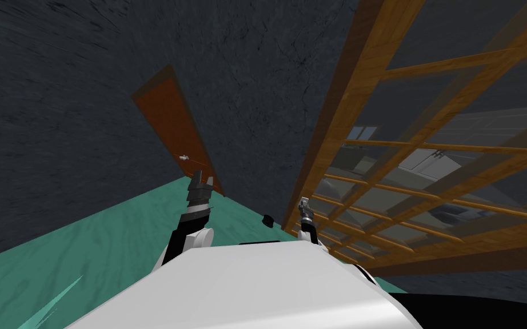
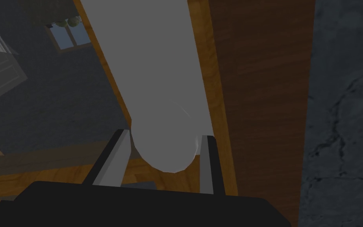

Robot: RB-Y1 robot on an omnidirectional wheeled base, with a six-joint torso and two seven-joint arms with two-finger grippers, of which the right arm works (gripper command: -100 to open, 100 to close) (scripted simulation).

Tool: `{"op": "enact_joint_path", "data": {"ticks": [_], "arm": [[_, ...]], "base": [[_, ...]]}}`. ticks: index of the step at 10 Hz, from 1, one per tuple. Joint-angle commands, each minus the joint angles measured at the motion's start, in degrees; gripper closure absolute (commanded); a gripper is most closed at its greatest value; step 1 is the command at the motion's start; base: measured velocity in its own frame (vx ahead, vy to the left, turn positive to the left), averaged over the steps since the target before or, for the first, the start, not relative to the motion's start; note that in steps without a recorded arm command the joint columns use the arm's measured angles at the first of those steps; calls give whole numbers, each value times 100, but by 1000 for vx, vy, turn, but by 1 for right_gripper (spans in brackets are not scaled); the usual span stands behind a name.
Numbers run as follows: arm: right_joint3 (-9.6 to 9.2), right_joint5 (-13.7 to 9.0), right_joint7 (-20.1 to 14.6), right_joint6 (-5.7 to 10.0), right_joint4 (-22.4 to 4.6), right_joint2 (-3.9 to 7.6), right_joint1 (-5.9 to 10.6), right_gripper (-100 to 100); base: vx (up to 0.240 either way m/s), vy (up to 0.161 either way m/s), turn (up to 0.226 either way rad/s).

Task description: Pull the door open

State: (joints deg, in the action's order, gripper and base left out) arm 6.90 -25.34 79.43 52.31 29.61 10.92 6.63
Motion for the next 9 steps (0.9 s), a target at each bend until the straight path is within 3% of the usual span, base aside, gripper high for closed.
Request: {"op": "enact_joint_path", "data": {"ticks": [1,9], "arm": [[-14,12,-235,-47,51,-42,-23,100],[-14,56,-1236,-54,59,-26,-32,100]], "base": [[-15,6,-2],[-17,7,5]]}}
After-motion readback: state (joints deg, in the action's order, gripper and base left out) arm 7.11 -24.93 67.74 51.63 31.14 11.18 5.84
